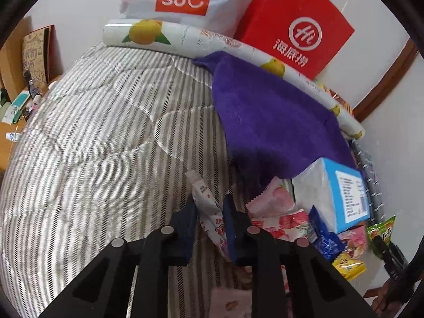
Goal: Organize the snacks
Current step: 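Grasp the pink-white candy stick with the left tool while right lifts green bag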
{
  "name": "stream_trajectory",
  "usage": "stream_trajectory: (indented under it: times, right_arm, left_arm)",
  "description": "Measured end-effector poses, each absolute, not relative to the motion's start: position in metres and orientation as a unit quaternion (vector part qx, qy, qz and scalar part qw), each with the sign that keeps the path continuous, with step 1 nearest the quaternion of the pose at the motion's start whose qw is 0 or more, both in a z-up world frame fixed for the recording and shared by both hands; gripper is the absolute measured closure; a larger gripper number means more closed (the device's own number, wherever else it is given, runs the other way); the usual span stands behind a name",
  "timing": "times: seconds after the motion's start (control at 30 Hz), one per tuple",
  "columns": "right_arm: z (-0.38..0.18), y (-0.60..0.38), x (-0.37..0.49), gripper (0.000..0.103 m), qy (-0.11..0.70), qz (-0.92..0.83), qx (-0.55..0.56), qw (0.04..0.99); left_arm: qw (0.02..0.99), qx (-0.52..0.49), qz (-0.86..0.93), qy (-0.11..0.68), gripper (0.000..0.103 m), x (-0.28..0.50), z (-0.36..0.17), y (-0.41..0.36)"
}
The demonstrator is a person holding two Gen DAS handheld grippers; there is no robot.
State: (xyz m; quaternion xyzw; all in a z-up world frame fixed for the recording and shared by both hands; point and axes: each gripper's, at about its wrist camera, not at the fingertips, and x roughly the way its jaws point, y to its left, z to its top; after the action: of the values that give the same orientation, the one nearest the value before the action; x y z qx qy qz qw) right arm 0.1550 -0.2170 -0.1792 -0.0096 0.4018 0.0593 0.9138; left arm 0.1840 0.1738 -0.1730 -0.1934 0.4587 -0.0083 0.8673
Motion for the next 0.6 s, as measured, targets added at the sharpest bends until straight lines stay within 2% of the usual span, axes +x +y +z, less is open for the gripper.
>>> stream_trajectory:
  times: [0.17,0.23,0.6]
  right_arm:
    - [-0.172,-0.21,0.144,0.048,0.394,0.068,-0.009,0.917]
    - [-0.169,-0.209,0.141,0.048,0.392,0.072,-0.007,0.917]
    - [-0.148,-0.201,0.115,0.048,0.378,0.086,-0.011,0.922]
  left_arm:
    - [0.877,-0.201,0.0,0.437,0.089,0.17,-0.155,0.183]
    - [0.881,-0.198,0.002,0.43,0.094,0.164,-0.147,0.184]
    - [0.9,-0.191,0.002,0.393,0.094,0.133,-0.102,0.183]
